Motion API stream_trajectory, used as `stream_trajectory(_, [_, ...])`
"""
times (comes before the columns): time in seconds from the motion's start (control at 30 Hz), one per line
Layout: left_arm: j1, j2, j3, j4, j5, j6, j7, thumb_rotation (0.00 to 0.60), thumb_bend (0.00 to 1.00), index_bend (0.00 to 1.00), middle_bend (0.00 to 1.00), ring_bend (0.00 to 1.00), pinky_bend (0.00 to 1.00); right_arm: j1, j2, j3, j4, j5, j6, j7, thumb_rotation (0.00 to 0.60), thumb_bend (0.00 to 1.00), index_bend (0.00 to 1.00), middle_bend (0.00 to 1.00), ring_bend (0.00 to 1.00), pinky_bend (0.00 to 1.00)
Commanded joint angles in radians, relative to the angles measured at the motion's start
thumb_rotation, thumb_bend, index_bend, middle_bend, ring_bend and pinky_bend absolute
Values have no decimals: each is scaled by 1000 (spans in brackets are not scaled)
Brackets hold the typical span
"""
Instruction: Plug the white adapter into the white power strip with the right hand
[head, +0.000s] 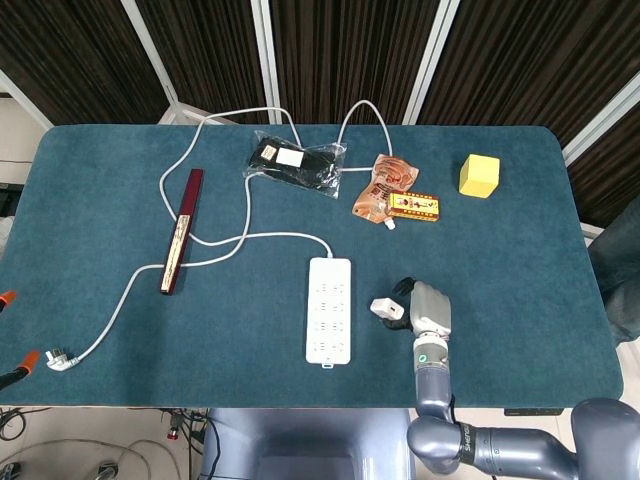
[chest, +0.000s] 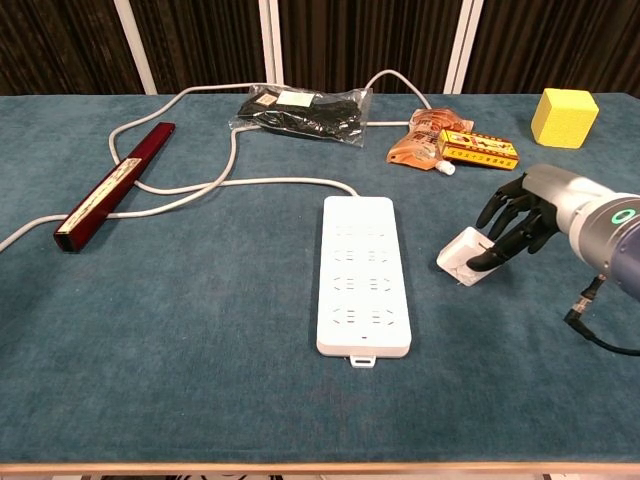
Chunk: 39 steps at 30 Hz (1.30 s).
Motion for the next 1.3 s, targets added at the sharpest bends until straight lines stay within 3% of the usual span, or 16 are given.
stream_trajectory(0.03, [0,0,-1,0,-1,0,0,600,189,166,0,0,85,-3,-7,3,-1,-7,-4,-10,600,236,421,399,480,365])
stream_trajectory(0.3, [0,2,1,0,-1,-2,-3,600,189,175,0,0,85,-5,-50,21,28,-30,-5,-26,600,238,457,423,502,387])
stream_trajectory(0.63, [2,5,-1,0,1,5,-10,600,188,179,0,0,85,-14,-90,49,110,-42,-17,-41,600,329,464,441,522,390])
stream_trajectory(0.93, [2,5,0,0,2,4,-10,600,189,189,0,0,84,-34,-98,46,118,-69,-29,-55,600,389,512,494,576,390])
stream_trajectory(1.3, [1,5,0,1,-1,1,-8,600,189,200,0,0,85,-45,-107,44,117,-81,-45,-89,600,390,545,519,602,391])
